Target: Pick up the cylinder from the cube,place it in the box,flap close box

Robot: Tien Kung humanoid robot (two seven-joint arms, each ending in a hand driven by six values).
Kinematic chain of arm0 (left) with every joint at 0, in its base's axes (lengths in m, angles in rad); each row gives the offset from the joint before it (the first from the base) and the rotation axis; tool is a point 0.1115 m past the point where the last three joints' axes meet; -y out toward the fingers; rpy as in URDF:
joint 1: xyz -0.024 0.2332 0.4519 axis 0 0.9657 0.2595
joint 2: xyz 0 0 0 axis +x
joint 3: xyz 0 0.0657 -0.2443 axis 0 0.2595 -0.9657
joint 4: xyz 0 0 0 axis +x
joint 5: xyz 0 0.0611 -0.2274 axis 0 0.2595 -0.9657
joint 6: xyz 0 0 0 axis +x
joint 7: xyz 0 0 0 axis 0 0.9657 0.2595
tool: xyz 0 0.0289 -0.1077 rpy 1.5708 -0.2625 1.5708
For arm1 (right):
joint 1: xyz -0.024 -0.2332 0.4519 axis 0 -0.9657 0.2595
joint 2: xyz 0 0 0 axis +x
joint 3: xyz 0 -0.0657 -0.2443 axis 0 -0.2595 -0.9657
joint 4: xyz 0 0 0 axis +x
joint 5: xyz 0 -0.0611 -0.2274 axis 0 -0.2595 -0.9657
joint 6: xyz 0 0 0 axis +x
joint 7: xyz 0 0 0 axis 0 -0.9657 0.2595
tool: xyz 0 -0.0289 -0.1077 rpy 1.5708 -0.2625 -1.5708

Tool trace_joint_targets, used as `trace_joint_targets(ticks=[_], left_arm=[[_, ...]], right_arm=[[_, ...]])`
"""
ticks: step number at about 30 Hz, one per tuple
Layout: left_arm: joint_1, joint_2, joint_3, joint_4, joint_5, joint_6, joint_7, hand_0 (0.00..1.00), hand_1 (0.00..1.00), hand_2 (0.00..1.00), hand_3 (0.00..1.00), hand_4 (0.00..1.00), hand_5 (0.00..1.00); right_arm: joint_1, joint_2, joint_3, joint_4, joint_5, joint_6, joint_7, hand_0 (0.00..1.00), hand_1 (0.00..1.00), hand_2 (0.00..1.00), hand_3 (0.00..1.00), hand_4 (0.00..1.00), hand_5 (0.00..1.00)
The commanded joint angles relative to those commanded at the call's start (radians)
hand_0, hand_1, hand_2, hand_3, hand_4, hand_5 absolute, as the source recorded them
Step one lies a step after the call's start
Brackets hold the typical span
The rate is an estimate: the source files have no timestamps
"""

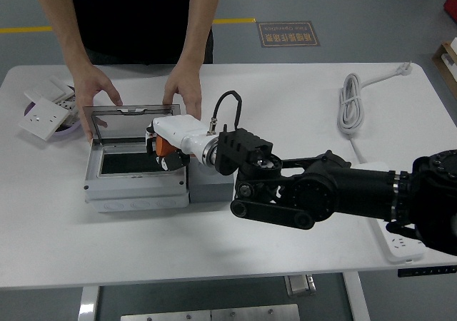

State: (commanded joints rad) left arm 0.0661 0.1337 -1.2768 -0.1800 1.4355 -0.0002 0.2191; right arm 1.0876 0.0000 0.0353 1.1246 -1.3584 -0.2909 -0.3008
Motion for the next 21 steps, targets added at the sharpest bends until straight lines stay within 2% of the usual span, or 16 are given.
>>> trace_joint_targets(ticks=[5,6,11,12,21], left_arm=[[-0.001,0.001,-0.002,0.000,0.003,0.000,0.000,0.923,0.852,0.854,0.951,0.002,0.002],[-0.001,0.002,-0.002,0.000,0.004,0.000,0.000,0.923,0.852,0.854,0.951,0.002,0.002],[-0.002,0.002,-0.004,0.000,0.009,-0.001,0.002,0.923,0.852,0.854,0.951,0.002,0.002],[-0.002,0.002,-0.004,0.000,0.011,-0.001,0.002,0.923,0.852,0.854,0.951,0.002,0.002],[-0.001,0.003,-0.014,0.000,0.029,-0.003,0.007,0.923,0.852,0.854,0.951,0.002,0.002]], right_arm=[[0.002,0.000,-0.003,-0.001,0.009,-0.004,0.021,0.285,0.379,0.438,0.428,0.070,0.002],[0.002,0.000,-0.004,-0.002,0.012,-0.007,0.030,0.288,0.398,0.486,0.462,0.095,0.002],[0.002,0.000,-0.005,-0.011,0.024,-0.026,0.074,0.288,0.398,0.486,0.462,0.095,0.002],[0.003,0.000,-0.005,-0.015,0.025,-0.032,0.080,0.286,0.410,0.514,0.479,0.092,0.002],[0.004,0.000,-0.002,-0.022,0.049,-0.062,0.101,0.274,0.412,0.507,0.474,0.094,0.002]])
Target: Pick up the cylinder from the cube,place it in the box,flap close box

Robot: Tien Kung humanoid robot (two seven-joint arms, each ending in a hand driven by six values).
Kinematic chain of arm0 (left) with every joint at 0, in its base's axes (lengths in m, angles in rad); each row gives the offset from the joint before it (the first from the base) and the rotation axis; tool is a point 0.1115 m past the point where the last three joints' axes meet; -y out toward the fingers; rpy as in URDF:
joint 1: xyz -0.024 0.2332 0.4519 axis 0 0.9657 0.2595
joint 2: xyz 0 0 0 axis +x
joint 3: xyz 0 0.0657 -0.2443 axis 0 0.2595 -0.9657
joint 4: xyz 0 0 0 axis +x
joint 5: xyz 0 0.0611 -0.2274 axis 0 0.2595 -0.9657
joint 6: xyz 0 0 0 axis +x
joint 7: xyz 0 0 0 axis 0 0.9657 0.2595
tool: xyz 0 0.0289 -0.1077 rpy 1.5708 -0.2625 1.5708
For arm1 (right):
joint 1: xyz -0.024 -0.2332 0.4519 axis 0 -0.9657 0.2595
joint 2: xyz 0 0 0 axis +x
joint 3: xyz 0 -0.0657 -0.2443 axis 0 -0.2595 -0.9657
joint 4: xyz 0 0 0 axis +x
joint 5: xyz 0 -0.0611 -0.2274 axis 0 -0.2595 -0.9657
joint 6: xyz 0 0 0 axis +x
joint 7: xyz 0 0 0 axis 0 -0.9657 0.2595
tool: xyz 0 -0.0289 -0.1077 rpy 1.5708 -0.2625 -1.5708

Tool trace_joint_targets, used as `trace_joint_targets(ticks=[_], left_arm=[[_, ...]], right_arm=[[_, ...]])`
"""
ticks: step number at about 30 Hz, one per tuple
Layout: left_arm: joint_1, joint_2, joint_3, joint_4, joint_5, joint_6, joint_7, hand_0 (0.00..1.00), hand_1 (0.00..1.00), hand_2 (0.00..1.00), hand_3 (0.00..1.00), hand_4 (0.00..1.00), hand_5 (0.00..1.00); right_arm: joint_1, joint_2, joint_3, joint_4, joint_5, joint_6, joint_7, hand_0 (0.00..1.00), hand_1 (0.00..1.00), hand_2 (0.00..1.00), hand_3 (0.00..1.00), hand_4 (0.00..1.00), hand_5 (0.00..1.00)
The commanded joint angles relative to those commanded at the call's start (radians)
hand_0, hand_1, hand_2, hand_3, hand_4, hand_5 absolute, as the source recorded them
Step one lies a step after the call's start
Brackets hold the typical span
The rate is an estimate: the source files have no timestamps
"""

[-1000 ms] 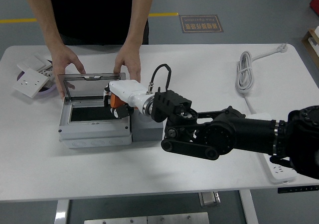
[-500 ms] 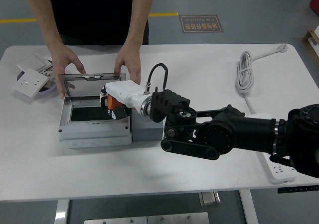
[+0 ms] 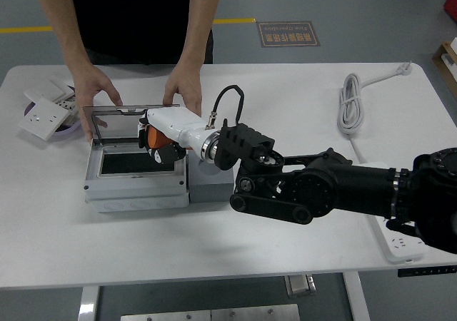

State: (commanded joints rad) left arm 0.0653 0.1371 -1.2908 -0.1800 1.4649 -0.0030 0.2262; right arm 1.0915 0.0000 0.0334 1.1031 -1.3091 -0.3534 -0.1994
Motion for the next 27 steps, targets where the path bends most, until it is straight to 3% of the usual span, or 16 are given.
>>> trace_joint_targets(ticks=[7,14,15,20,21,26,27], left_arm=[[0.000,0.000,-0.003,0.000,0.006,-0.001,0.000,0.923,0.852,0.854,0.951,0.002,0.002],[-0.005,0.001,-0.008,0.000,0.013,-0.003,0.000,0.923,0.852,0.854,0.951,0.002,0.002],[-0.005,0.001,-0.008,0.000,0.013,-0.003,0.000,0.923,0.852,0.854,0.951,0.002,0.002],[-0.006,0.001,-0.009,0.000,0.016,-0.004,0.000,0.923,0.852,0.854,0.951,0.002,0.002],[-0.006,0.001,-0.010,0.000,0.017,-0.004,0.001,0.923,0.852,0.854,0.951,0.002,0.002],[-0.007,0.001,-0.009,0.000,0.018,-0.005,0.000,0.923,0.852,0.854,0.951,0.002,0.002],[-0.008,0.001,-0.009,0.000,0.018,-0.006,0.000,0.923,0.852,0.854,0.951,0.002,0.002]], right_arm=[[-0.007,0.000,-0.009,0.003,0.023,0.004,0.005,0.274,0.422,0.511,0.481,0.097,0.002],[-0.010,0.000,-0.003,-0.005,0.052,0.056,0.033,0.273,0.429,0.516,0.487,0.098,0.002],[-0.010,0.000,0.000,-0.006,0.051,0.065,0.035,0.401,0.496,0.565,0.528,0.098,0.002],[-0.011,0.000,0.007,-0.011,0.050,0.086,0.042,0.401,0.496,0.565,0.528,0.098,0.002],[-0.011,0.000,0.008,-0.012,0.049,0.089,0.043,0.636,0.646,0.671,0.642,0.405,0.132],[-0.012,0.000,0.009,-0.016,0.050,0.096,0.046,0.636,0.646,0.671,0.642,0.405,0.132],[-0.012,0.000,0.009,-0.017,0.050,0.096,0.046,0.767,0.714,0.757,0.765,0.878,0.380]])
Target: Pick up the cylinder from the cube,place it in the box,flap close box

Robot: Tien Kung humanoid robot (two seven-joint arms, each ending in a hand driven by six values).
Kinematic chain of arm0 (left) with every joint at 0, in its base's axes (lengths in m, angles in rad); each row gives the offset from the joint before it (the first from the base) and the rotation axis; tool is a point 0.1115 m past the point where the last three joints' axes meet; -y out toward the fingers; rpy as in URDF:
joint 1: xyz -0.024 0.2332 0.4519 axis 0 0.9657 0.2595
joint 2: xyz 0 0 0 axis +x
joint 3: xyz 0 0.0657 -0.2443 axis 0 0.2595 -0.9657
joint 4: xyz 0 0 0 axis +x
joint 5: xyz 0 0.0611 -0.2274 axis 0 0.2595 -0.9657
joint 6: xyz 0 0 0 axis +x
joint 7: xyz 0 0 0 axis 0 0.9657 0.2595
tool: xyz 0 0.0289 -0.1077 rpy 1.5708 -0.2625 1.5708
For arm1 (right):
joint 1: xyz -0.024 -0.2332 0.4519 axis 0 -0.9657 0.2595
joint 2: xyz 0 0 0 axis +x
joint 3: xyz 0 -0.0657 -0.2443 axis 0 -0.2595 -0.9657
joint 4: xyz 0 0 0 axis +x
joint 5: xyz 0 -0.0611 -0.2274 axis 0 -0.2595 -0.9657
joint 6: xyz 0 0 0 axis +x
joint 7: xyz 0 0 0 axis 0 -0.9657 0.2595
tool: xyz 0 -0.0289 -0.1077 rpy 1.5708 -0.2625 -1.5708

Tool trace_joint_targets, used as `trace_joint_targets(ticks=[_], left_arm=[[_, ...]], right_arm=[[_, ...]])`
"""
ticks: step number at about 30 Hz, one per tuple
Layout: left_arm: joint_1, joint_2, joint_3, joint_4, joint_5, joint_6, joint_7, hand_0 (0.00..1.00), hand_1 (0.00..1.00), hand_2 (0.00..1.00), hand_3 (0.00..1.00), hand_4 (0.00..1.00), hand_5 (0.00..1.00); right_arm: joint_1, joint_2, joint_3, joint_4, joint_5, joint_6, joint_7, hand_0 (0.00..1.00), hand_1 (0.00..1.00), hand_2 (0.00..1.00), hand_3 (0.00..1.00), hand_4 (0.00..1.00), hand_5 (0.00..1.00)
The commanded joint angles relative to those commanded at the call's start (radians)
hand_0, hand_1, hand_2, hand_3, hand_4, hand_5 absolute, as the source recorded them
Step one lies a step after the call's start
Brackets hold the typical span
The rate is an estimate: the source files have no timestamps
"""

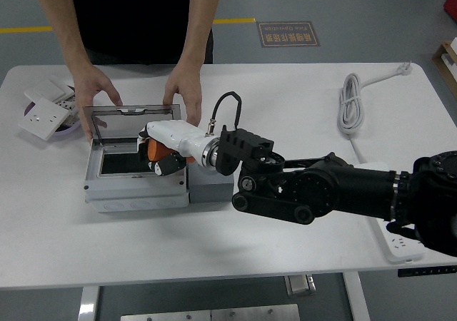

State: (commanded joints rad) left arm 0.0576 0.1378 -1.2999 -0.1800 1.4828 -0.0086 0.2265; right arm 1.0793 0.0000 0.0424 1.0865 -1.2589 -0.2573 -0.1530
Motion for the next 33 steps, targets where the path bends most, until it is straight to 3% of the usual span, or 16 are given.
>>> trace_joint_targets(ticks=[33], left_arm=[[-0.008,-0.001,0.002,0.000,0.012,-0.005,0.002,0.923,0.852,0.854,0.951,0.002,0.002]], right_arm=[[-0.006,0.000,0.009,-0.012,-0.004,0.024,-0.004,0.815,0.716,0.759,0.777,0.955,0.449]])
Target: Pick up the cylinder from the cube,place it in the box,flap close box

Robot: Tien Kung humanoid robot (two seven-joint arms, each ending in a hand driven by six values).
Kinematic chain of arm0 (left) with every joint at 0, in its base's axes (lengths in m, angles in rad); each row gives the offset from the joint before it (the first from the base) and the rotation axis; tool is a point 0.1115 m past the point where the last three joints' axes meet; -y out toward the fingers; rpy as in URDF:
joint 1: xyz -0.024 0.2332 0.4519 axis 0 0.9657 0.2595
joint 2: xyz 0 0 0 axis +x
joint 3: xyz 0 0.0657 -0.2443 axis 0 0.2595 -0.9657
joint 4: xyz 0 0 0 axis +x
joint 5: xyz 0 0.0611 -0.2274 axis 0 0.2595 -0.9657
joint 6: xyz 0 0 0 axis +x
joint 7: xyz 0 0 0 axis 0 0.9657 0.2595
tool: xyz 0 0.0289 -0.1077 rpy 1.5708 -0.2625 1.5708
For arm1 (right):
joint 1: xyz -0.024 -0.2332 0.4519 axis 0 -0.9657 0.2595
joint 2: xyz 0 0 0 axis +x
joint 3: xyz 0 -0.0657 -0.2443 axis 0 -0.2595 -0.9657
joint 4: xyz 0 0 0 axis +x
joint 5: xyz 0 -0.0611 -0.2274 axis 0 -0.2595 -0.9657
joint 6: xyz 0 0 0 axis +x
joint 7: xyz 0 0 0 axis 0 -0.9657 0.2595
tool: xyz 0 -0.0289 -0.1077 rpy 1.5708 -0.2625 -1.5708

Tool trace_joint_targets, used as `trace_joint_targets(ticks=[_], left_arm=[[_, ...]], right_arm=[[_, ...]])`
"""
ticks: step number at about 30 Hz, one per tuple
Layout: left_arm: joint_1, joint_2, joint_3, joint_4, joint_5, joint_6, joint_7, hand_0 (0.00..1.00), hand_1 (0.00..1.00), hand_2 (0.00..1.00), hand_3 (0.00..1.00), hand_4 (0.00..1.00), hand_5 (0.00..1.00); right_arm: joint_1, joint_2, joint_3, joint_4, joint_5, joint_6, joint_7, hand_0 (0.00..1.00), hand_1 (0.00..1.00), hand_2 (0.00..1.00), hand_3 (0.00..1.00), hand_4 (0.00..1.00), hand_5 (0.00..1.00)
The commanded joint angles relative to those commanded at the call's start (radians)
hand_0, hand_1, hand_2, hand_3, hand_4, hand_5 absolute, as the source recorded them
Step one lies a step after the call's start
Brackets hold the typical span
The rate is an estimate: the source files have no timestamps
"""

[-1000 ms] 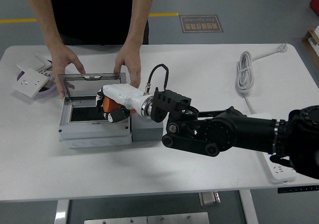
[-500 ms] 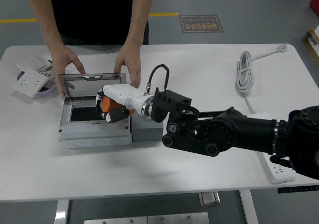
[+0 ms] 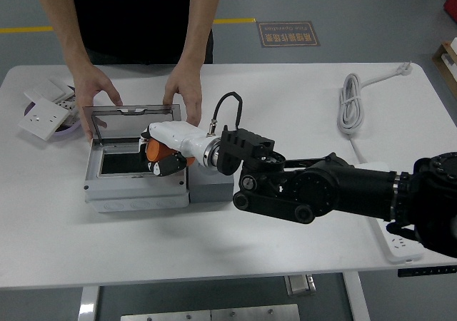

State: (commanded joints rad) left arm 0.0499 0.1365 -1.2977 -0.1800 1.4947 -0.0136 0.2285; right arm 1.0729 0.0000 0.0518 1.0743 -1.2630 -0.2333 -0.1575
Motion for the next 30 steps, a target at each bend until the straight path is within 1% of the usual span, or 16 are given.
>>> trace_joint_targets(ticks=[2,3,8,9,24,30], left_arm=[[0.000,0.000,0.000,0.000,0.000,0.000,0.000,0.923,0.852,0.854,0.951,0.002,0.002],[0.001,0.000,0.001,0.000,-0.001,0.001,0.000,0.923,0.852,0.854,0.951,0.002,0.002],[0.003,0.000,0.003,0.000,-0.003,0.001,-0.001,0.923,0.852,0.854,0.951,0.002,0.002],[0.003,0.000,0.003,0.000,-0.003,0.001,-0.001,0.923,0.852,0.854,0.951,0.002,0.002],[0.002,-0.001,0.003,0.000,0.001,-0.001,0.000,0.923,0.852,0.854,0.951,0.002,0.002],[0.002,-0.001,0.002,0.000,0.003,-0.001,-0.001,0.923,0.852,0.854,0.951,0.002,0.002]], right_arm=[[0.000,0.000,0.001,-0.001,-0.001,0.002,-0.003,0.815,0.716,0.759,0.777,0.955,0.449],[-0.001,0.000,0.002,-0.001,-0.001,0.003,-0.004,0.836,0.730,0.769,0.794,0.972,0.454],[-0.005,0.000,0.002,-0.002,0.003,0.000,-0.004,0.836,0.730,0.769,0.794,0.972,0.454],[-0.005,0.000,0.002,-0.002,0.003,0.000,-0.004,0.848,0.751,0.789,0.845,0.987,0.462],[-0.010,0.000,0.008,-0.006,0.006,-0.003,0.003,0.844,0.755,0.796,0.856,0.986,0.471],[-0.014,0.000,0.003,-0.013,0.025,-0.014,0.015,0.850,0.752,0.804,0.864,0.997,0.479]])
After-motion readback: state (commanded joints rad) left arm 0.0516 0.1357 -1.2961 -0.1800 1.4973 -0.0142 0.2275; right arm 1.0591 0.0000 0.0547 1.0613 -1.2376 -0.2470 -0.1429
